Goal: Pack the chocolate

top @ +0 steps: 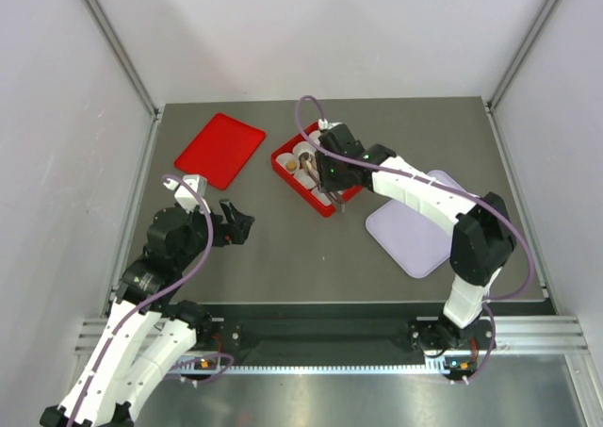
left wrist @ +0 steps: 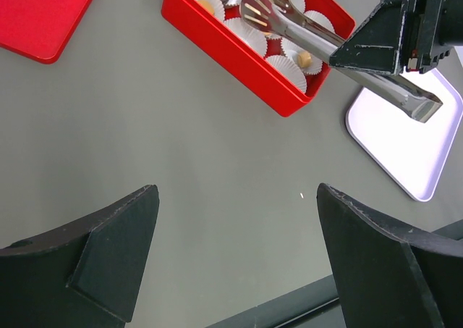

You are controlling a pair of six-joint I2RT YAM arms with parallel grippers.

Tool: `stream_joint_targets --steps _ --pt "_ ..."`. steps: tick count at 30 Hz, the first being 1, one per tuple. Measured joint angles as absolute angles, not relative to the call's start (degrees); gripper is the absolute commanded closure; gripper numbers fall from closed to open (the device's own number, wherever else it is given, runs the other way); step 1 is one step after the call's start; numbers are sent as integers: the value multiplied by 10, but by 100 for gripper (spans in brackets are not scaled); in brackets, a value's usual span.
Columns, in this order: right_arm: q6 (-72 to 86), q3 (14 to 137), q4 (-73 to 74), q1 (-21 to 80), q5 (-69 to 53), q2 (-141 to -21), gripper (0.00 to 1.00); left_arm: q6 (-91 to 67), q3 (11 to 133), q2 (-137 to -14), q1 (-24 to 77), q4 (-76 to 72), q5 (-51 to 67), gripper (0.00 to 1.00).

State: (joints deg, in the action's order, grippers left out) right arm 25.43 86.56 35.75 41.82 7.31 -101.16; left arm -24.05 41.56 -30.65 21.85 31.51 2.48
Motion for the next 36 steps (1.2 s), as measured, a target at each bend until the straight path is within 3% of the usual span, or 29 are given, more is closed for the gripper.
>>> stream_joint_targets --steps 28,36 --pt "228 899 371 430 122 -1009 60 -241 416 -307 218 315 25 5" --pt "182 934 378 345 102 -964 59 -241 416 -312 218 315 24 5"
